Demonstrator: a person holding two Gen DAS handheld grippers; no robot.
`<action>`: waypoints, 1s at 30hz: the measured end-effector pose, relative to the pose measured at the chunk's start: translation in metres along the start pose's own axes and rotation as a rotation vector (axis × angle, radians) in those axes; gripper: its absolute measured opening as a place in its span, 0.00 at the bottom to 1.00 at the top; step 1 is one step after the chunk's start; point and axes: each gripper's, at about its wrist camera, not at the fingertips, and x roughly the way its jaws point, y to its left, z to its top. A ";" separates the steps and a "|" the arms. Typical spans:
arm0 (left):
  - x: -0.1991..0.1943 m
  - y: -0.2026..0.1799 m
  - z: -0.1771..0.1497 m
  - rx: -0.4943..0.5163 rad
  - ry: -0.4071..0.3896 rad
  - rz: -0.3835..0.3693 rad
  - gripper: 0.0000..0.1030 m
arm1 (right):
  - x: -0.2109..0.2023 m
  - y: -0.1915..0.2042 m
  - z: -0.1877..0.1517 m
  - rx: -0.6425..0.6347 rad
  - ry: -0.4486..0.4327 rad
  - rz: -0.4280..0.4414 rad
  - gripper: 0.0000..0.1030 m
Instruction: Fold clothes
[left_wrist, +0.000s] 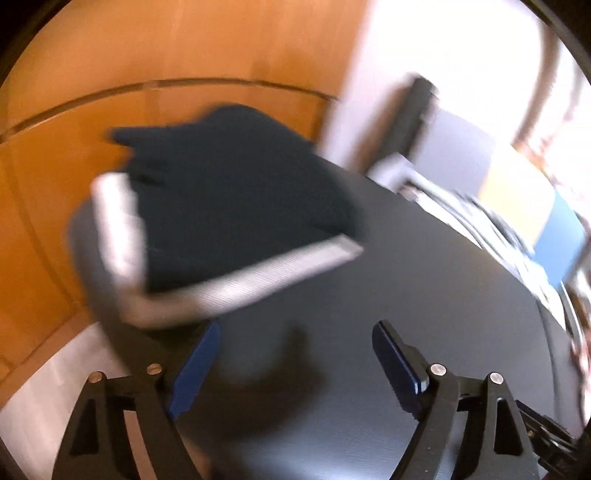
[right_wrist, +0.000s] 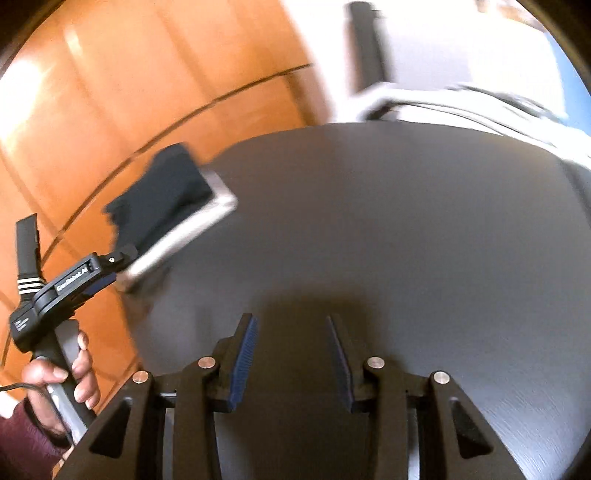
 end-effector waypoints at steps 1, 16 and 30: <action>0.003 -0.022 -0.006 0.028 0.023 -0.030 0.84 | -0.014 -0.015 -0.009 0.028 -0.009 -0.039 0.38; 0.030 -0.268 -0.085 0.455 0.185 -0.220 0.98 | -0.177 -0.162 -0.100 0.383 -0.229 -0.471 0.38; 0.016 -0.343 -0.112 0.694 0.100 -0.205 0.98 | -0.216 -0.199 -0.094 0.478 -0.332 -0.524 0.38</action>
